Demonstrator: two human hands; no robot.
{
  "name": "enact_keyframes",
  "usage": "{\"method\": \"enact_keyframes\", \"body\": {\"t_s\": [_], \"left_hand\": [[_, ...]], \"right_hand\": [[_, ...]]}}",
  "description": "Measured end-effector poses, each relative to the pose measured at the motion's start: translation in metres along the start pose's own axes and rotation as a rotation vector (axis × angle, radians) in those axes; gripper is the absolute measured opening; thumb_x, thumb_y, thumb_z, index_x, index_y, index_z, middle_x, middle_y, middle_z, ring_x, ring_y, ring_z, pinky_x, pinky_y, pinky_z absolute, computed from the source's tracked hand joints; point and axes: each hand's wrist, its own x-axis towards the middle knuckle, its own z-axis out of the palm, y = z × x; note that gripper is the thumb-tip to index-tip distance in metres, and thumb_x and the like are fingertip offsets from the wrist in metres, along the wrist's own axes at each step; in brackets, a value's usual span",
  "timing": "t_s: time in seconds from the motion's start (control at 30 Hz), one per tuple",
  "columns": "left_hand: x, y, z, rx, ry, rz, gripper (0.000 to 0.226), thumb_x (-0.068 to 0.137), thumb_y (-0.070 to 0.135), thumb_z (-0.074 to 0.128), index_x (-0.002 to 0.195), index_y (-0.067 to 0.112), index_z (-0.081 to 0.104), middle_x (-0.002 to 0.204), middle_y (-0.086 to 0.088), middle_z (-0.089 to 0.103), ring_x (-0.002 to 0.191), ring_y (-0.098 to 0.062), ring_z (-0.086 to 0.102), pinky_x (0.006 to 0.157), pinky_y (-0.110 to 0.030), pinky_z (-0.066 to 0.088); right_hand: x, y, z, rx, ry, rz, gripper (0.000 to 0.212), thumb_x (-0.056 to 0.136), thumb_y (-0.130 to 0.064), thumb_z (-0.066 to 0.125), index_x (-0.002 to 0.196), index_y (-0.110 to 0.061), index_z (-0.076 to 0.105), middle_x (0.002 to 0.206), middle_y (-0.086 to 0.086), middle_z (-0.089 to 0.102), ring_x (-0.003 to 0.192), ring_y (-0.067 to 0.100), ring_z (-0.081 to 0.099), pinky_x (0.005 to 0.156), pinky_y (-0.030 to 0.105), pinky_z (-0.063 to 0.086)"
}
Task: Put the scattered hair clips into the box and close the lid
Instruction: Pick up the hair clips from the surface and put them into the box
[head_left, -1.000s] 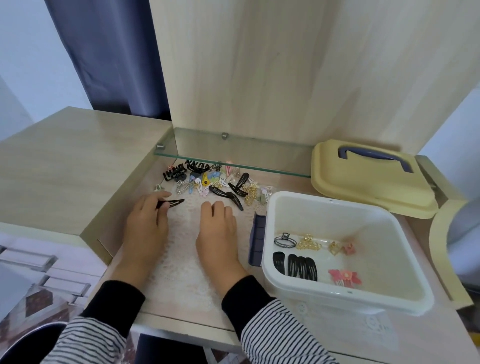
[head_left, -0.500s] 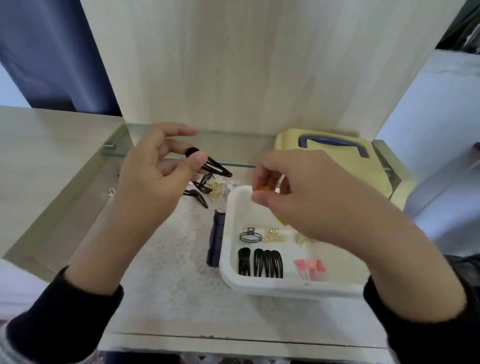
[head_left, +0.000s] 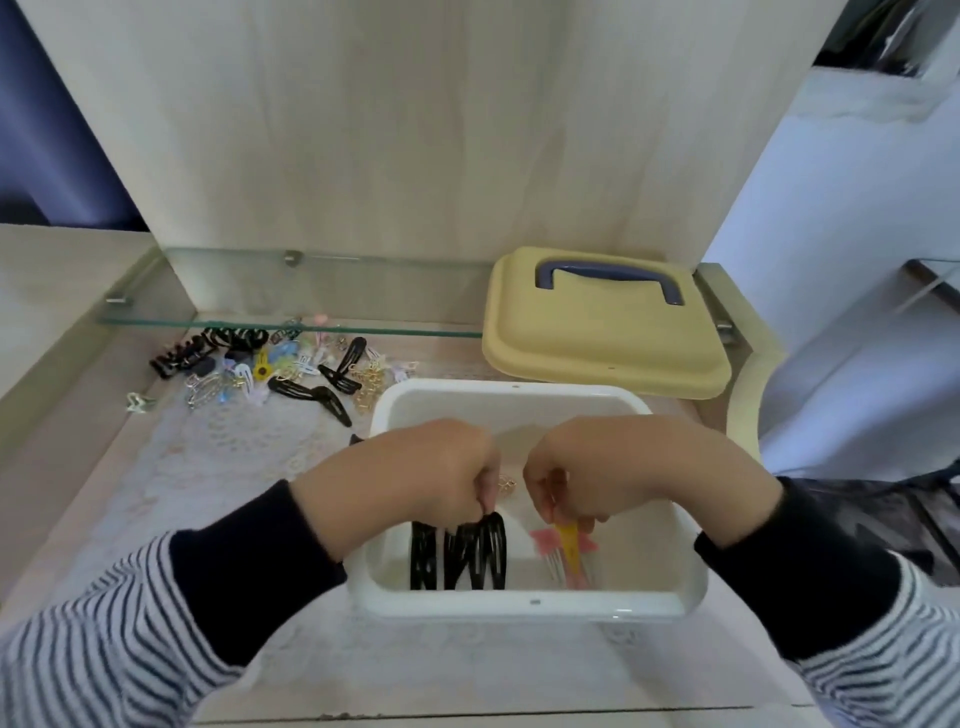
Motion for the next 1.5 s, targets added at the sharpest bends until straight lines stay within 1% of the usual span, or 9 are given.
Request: {"method": "enact_keyframes", "body": {"t_s": [0.17,0.37,0.57,0.67,0.73,0.87,1.07,1.2,1.5], "left_hand": [[0.003,-0.001,0.001,0.052,-0.053,-0.056,0.027,0.084,-0.002,0.054,0.099,0.014,0.069,0.090,0.004,0.071,0.073,-0.006,0.061,0.055,-0.010,0.041],[0.006,-0.003,0.008,0.126,0.041,-0.081,0.020,0.087,0.001,0.058,0.097,0.013,0.069,0.069,0.012,0.052,0.100,-0.018,0.064,0.071,-0.020,0.043],[0.002,0.001,0.012,0.236,0.109,-0.113,0.022,0.090,0.001,0.055,0.105,0.012,0.068,0.099,-0.005,0.063,0.103,-0.022,0.062,0.083,-0.025,0.044],[0.000,0.000,0.014,0.283,0.121,-0.099,0.021,0.090,0.001,0.054,0.098,0.019,0.061,0.095,-0.004,0.057,0.097,-0.022,0.060,0.083,-0.027,0.046],[-0.002,0.000,0.014,0.258,0.142,-0.110,0.024,0.092,0.004,0.054,0.108,0.019,0.062,0.105,-0.006,0.062,0.103,-0.022,0.058,0.087,-0.027,0.044],[-0.012,-0.002,0.011,0.158,0.253,-0.105,0.023,0.096,0.020,0.053,0.118,0.020,0.059,0.112,-0.001,0.061,0.110,-0.020,0.055,0.090,-0.029,0.045],[-0.039,-0.013,0.004,0.030,0.623,0.077,0.015,0.094,0.028,0.049,0.102,0.026,0.062,0.097,0.010,0.065,0.097,-0.010,0.059,0.085,-0.032,0.049],[-0.052,-0.035,0.001,-0.102,0.950,0.264,0.019,0.089,0.018,0.051,0.101,0.016,0.066,0.092,0.006,0.066,0.089,-0.009,0.060,0.082,-0.026,0.046],[-0.087,-0.106,-0.002,-0.328,1.431,-0.063,0.025,0.093,0.008,0.050,0.115,0.015,0.061,0.109,0.009,0.060,0.102,-0.007,0.056,0.087,-0.020,0.043]], "right_hand": [[0.006,0.001,0.009,0.013,-0.041,-0.007,0.013,0.087,-0.009,0.058,0.082,-0.018,0.065,0.082,0.001,0.074,0.072,0.015,0.068,0.068,0.024,0.049],[0.005,-0.001,0.011,-0.072,0.044,-0.042,0.017,0.084,-0.007,0.059,0.086,-0.020,0.070,0.066,-0.013,0.057,0.072,0.011,0.056,0.063,0.022,0.042],[0.003,-0.001,0.012,-0.058,0.061,-0.025,0.019,0.085,-0.007,0.059,0.082,-0.023,0.069,0.061,-0.014,0.055,0.077,0.013,0.060,0.068,0.024,0.047],[-0.001,-0.005,0.012,-0.075,0.094,-0.009,0.023,0.087,-0.009,0.058,0.092,-0.025,0.073,0.075,-0.014,0.060,0.082,0.013,0.058,0.076,0.025,0.047],[-0.005,-0.005,0.009,-0.092,0.131,-0.001,0.028,0.090,-0.010,0.054,0.103,-0.027,0.072,0.094,-0.012,0.062,0.086,0.010,0.053,0.078,0.022,0.043],[-0.013,-0.004,0.000,-0.099,0.225,0.019,0.026,0.094,-0.026,0.052,0.117,-0.033,0.061,0.099,-0.016,0.051,0.093,0.007,0.046,0.079,0.021,0.034],[-0.017,-0.017,-0.005,0.184,0.543,-0.084,0.016,0.093,-0.029,0.052,0.101,-0.027,0.066,0.098,-0.010,0.063,0.070,0.001,0.053,0.075,0.028,0.051],[-0.004,-0.038,-0.005,0.332,0.889,-0.136,0.012,0.090,-0.024,0.055,0.094,-0.024,0.066,0.085,-0.012,0.064,0.077,0.007,0.058,0.073,0.029,0.051],[0.018,-0.158,-0.006,0.550,1.403,-0.336,0.022,0.085,-0.005,0.051,0.105,-0.006,0.060,0.098,0.008,0.056,0.085,0.023,0.056,0.073,0.035,0.044]]}}
